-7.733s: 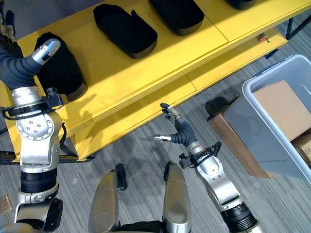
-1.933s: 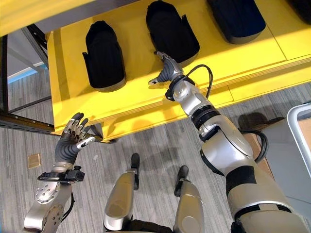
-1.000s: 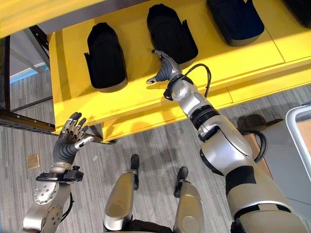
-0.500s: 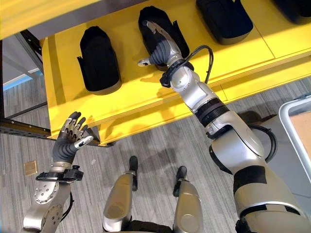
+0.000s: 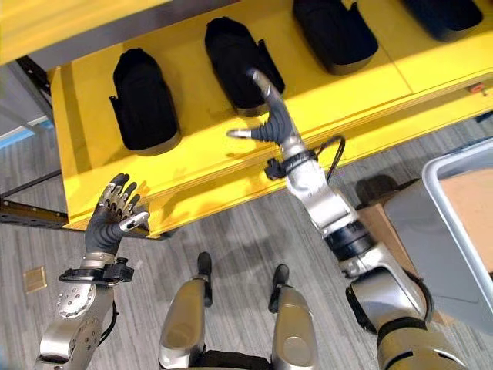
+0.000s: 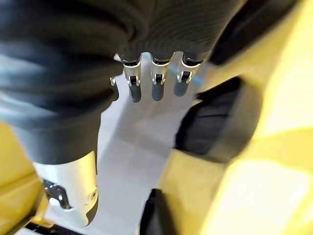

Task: Move parts from the plastic box to the shelf.

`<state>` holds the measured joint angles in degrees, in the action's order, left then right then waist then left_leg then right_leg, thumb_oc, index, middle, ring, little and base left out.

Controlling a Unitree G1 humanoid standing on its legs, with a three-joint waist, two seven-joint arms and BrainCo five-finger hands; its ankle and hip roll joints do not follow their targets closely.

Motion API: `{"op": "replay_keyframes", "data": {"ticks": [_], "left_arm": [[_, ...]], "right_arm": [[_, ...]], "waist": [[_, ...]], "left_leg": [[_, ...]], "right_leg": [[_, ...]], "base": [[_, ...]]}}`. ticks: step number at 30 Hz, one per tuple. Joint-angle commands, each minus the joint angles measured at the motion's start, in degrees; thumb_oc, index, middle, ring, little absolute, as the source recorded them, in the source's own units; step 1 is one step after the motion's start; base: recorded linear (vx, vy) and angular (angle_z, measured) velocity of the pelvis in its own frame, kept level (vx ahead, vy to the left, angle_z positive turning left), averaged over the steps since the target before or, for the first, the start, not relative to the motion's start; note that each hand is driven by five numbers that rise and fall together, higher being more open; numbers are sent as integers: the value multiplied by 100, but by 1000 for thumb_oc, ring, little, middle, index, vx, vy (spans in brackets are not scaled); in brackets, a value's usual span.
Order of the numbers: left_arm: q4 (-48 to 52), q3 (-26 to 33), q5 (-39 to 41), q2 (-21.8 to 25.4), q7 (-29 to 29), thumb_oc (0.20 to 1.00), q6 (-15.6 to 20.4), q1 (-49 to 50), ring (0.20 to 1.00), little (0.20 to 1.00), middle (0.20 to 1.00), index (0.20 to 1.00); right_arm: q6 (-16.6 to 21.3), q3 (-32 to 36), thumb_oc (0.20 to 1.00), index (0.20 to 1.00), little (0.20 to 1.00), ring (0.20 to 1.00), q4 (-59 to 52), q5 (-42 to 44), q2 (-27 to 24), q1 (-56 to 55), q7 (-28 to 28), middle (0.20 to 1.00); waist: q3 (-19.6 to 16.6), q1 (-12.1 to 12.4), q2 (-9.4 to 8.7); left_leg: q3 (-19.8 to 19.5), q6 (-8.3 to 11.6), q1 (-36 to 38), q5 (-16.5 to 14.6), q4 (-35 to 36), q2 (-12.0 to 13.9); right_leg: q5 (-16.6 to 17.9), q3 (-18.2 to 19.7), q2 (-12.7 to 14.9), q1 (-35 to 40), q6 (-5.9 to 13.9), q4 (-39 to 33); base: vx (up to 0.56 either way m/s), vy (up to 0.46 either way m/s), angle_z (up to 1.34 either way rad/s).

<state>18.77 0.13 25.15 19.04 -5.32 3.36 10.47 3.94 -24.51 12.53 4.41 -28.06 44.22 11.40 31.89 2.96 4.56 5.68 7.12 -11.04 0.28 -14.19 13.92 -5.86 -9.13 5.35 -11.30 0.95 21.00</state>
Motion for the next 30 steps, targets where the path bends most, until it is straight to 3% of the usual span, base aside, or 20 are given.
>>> {"op": "replay_keyframes", "data": {"ticks": [1,6,16,22,30], "left_arm": [[383,-9,-234,-57,26,1000,159,330,1000,1000,1000,1000],[314,-36,-220,-223,144,1000,143,361,1000,1000,1000,1000],[-34,175,195,-863,484,1000,103,854,1000,1000,1000,1000],[-413,290,188,-1057,679,1000,128,1049,1000,1000,1000,1000],[-1209,381,134,-1388,739,1000,185,920,1000,1000,1000,1000]], "right_arm": [[422,993,1000,1000,1000,1000,-1560,440,-23,-823,-200,1000],[487,1770,1000,1000,1000,1000,-2472,603,99,-2152,-434,1000],[434,2445,1000,1000,1000,1000,-3342,974,541,-3975,-1061,1000],[363,2506,1000,1000,1000,1000,-2826,1197,758,-4658,-1469,1000],[290,2438,1000,1000,1000,1000,-1861,1226,1131,-5008,-1722,1000]], "waist": [[-209,50,32],[-276,-17,36],[-1510,-68,82],[-2090,-113,59],[-2388,-217,48]], "left_leg": [[-149,183,586,442,253,440],[-52,77,1151,452,413,272],[101,-134,1743,553,1222,58],[100,-203,1959,584,1701,-19],[89,-216,2011,528,1869,-71]], "right_leg": [[1444,437,211,395,453,-36],[1356,300,285,878,422,-87],[1220,133,233,1467,278,-876],[1150,117,188,1772,180,-1485],[1120,187,112,1820,149,-1744]], "base": [[25,-3,5],[26,-15,5],[21,-18,2],[-32,-42,1],[-33,-33,-1]]}}
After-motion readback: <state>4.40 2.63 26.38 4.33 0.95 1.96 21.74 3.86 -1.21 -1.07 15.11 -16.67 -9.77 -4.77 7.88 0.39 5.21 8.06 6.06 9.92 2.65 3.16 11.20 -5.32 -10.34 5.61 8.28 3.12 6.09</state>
